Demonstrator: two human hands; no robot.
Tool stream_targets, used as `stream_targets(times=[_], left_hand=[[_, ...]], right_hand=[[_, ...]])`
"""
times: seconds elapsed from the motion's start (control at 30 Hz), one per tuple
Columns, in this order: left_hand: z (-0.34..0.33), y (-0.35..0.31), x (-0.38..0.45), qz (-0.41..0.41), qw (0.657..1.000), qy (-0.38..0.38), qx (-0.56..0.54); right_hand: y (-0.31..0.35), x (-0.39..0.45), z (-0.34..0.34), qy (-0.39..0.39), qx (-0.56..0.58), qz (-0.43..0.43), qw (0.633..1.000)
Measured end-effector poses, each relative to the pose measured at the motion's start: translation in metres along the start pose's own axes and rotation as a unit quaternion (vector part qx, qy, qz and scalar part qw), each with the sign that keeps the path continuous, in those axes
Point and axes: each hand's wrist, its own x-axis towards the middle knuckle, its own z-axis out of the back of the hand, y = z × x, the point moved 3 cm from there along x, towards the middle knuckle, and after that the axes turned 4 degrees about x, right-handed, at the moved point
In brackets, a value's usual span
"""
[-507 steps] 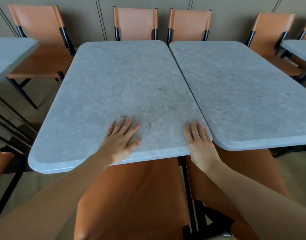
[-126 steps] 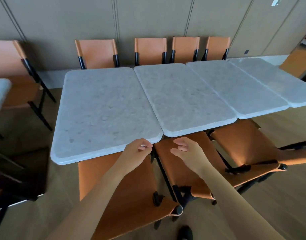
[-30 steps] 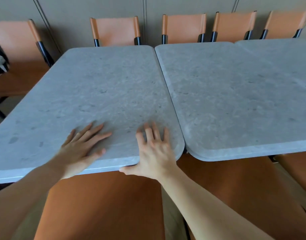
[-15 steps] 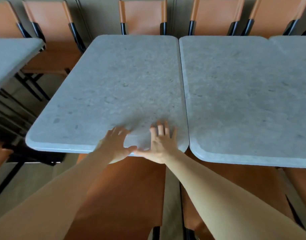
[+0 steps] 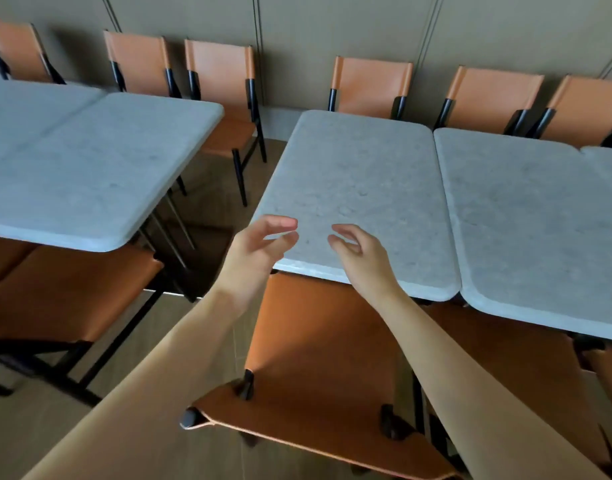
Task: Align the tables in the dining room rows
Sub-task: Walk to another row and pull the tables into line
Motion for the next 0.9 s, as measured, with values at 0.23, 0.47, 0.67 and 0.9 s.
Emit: stream_targets(times=[0.23, 0.47, 0.67, 0.9], left_hand=[[0.207, -0.017, -0.074, -0.010, 0.997, -0.057, 0.048], [0.290, -0.019, -0.037, -0.008, 0.995, -0.035, 0.096], [0.303, -0.012, 0.052, -0.001, 0.991, 0.043, 0.128], [0.320, -0.035, 0.195, -0.031, 0.978, 0.102, 0.177]], right_hand=[[0.104, -0.036, -0.156, 0.033, 0.044, 0.036, 0.998], [0.129, 0.006, -0.217, 0.009, 0.033, 0.031, 0.999], [0.126, 0.090, -0.252, -0.072, 0.043, 0.009, 0.996], [0.147, 0.206, -0.277, -0.145, 0.070, -0.010, 0.987]])
